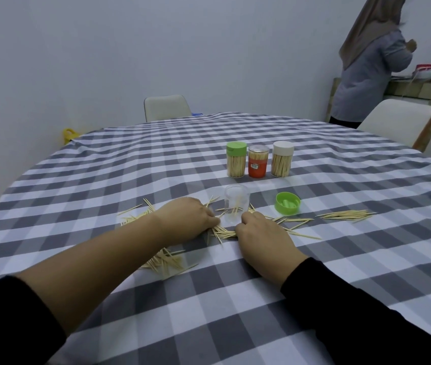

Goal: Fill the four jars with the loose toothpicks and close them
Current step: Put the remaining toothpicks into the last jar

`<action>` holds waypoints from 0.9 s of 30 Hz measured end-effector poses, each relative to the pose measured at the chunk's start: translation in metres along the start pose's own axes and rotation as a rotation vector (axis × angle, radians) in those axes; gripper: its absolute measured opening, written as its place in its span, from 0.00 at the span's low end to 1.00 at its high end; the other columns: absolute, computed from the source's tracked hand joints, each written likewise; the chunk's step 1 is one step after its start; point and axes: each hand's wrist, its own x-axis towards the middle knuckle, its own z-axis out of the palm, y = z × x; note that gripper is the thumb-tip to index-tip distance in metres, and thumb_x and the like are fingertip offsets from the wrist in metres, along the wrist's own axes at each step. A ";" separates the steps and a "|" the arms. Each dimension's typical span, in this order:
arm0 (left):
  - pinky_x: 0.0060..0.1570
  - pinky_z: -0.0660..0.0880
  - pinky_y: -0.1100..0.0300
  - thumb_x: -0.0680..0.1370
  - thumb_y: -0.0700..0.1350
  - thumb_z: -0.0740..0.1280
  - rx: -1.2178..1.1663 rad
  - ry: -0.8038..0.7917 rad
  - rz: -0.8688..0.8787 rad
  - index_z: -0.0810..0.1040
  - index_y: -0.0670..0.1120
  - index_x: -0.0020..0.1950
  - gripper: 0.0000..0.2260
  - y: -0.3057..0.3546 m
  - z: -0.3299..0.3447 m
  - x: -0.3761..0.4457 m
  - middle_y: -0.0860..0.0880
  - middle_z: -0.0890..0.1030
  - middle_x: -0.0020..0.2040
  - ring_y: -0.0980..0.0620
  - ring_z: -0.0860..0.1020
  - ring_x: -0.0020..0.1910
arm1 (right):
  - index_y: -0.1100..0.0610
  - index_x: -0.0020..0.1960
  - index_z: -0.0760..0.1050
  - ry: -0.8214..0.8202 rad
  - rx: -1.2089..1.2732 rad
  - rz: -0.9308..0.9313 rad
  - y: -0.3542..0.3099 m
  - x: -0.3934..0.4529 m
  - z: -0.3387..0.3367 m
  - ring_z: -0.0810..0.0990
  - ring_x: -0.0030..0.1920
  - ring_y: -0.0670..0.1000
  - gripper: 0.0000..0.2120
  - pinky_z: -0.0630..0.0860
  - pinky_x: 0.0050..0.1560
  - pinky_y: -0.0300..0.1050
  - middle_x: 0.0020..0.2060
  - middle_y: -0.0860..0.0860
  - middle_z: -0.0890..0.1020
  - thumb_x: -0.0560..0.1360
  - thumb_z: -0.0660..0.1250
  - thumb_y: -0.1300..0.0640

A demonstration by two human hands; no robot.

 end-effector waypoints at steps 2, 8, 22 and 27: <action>0.61 0.72 0.51 0.81 0.44 0.59 -0.005 -0.008 -0.015 0.71 0.48 0.67 0.15 0.000 0.001 -0.004 0.48 0.77 0.63 0.46 0.75 0.60 | 0.61 0.59 0.72 -0.001 0.009 0.019 0.000 -0.002 -0.001 0.69 0.61 0.57 0.14 0.69 0.54 0.49 0.58 0.56 0.72 0.80 0.50 0.63; 0.60 0.73 0.52 0.81 0.43 0.60 -0.070 -0.011 -0.068 0.66 0.48 0.71 0.18 0.007 0.002 -0.012 0.47 0.76 0.62 0.47 0.75 0.60 | 0.60 0.61 0.70 -0.014 0.034 0.050 -0.003 -0.006 0.000 0.69 0.62 0.56 0.14 0.70 0.56 0.49 0.58 0.56 0.72 0.80 0.50 0.63; 0.49 0.73 0.51 0.81 0.38 0.54 -0.100 -0.064 -0.302 0.73 0.40 0.63 0.13 0.036 -0.014 -0.014 0.42 0.73 0.57 0.41 0.77 0.54 | 0.61 0.61 0.69 -0.022 -0.063 0.018 -0.003 -0.011 -0.003 0.71 0.60 0.57 0.14 0.71 0.55 0.49 0.58 0.58 0.73 0.80 0.50 0.63; 0.48 0.74 0.54 0.81 0.39 0.55 -0.200 0.002 -0.345 0.74 0.44 0.61 0.11 0.034 -0.010 -0.020 0.46 0.75 0.56 0.45 0.77 0.54 | 0.60 0.60 0.70 -0.034 -0.087 -0.028 0.007 -0.012 -0.002 0.72 0.60 0.57 0.14 0.71 0.54 0.50 0.58 0.57 0.74 0.80 0.49 0.63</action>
